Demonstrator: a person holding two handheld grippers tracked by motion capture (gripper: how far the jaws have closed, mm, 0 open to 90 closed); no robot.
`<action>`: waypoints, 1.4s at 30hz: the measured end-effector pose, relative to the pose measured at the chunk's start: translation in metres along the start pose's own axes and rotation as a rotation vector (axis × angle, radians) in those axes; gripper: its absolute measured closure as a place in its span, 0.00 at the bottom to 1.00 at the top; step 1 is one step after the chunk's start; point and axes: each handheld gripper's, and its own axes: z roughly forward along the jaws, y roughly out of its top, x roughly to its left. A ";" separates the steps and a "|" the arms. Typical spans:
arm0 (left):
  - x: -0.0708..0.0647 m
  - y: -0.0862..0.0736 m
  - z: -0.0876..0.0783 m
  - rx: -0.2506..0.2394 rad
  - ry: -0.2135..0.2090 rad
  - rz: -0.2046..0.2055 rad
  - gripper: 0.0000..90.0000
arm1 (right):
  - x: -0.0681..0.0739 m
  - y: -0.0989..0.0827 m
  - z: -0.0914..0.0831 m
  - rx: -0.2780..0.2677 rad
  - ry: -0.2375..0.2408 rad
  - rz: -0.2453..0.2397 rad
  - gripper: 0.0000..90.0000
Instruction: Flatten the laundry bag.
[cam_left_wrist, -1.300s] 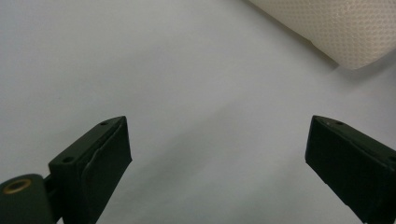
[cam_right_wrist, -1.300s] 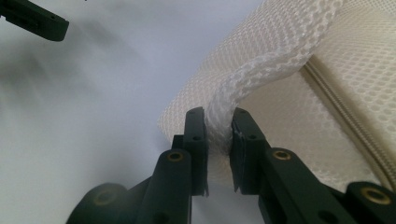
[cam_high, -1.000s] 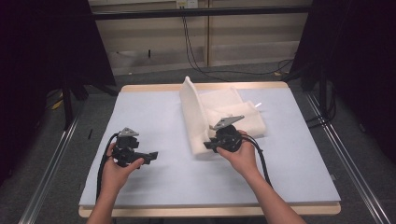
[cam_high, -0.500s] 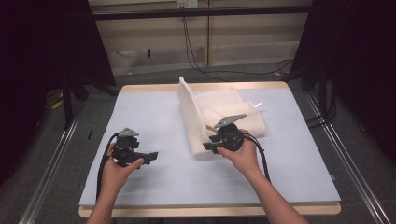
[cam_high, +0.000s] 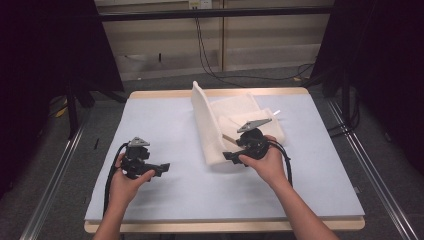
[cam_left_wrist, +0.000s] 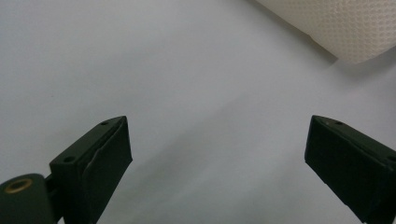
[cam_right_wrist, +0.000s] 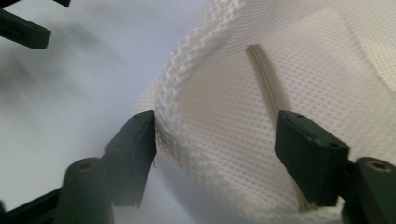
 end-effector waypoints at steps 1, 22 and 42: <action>0.000 0.000 0.001 -0.005 0.000 -0.002 0.08 | -0.001 0.000 -0.001 0.001 -0.007 0.004 0.28; -0.001 -0.001 0.002 0.003 0.002 -0.003 0.08 | -0.027 -0.025 -0.021 0.037 -0.100 -0.006 0.09; 0.000 -0.001 0.001 0.001 -0.038 -0.012 0.14 | -0.034 -0.037 -0.013 0.027 -0.096 -0.004 0.33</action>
